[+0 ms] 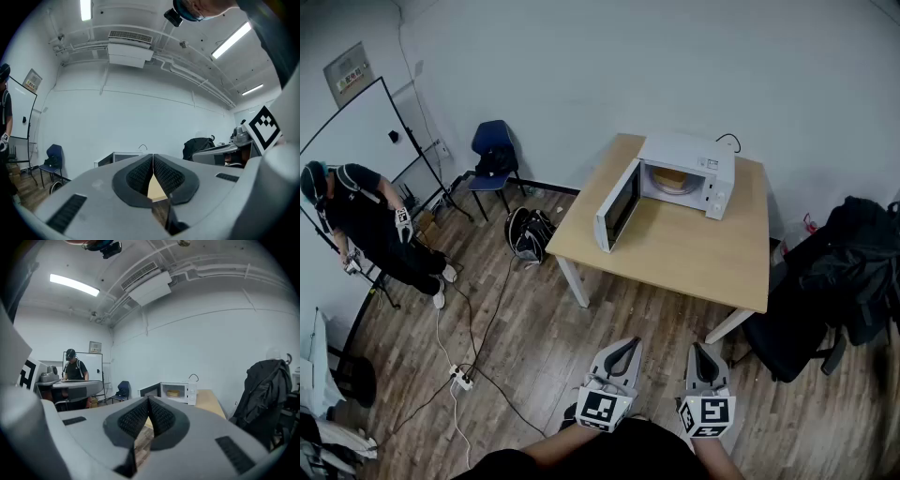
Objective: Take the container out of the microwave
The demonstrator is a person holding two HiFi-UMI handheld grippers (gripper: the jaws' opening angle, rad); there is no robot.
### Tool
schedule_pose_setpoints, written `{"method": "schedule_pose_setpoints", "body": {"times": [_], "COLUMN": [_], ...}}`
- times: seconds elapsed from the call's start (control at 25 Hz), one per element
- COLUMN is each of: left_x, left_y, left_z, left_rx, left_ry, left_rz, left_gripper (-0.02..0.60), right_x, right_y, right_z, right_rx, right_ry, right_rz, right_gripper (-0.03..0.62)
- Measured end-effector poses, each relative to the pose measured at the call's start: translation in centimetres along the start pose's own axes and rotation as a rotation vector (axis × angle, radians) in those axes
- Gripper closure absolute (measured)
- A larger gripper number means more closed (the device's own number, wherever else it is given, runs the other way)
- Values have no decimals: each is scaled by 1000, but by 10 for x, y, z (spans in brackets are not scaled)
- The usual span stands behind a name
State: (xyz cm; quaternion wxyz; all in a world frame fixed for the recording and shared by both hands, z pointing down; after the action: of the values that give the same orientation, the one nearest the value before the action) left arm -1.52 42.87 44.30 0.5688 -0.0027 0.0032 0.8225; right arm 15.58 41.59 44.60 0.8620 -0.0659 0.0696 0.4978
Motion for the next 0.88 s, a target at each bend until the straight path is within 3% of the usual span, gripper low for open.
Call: {"method": "schedule_pose_setpoints", "body": {"times": [0.24,0.48,0.72,0.88], "left_x": [-4,-19,-68,-107], "left_y": [0,19,58,79], "left_z": [9,20,31,42], "left_rx": [30,4,25,27], "left_ry": [3,7,4,27], "left_rz": [-30,-28,-20,28], "left_gripper": [568,568,568,568], "right_x": [3,-5,-48,-100], "right_y": [-11,-15,-28,-37], "right_z": [6,14,21,13], "right_rx": [23,32,7,26], "right_ry": [2,-2,16,38], "right_rz": [-4,13,24,32], "right_gripper": [536,534,534,535]}}
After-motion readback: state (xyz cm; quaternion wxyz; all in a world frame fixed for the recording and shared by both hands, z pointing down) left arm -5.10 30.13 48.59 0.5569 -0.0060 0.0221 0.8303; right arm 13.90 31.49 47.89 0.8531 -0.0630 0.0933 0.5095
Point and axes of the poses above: the fingertips, and each gripper's own axes: x backward along the fingers, y to its left, z out of its underside, the point moved 6 cm from there along x, backward along the fingers, and after that the axes turned 4 degrees about -z, right-handed, at the moved point
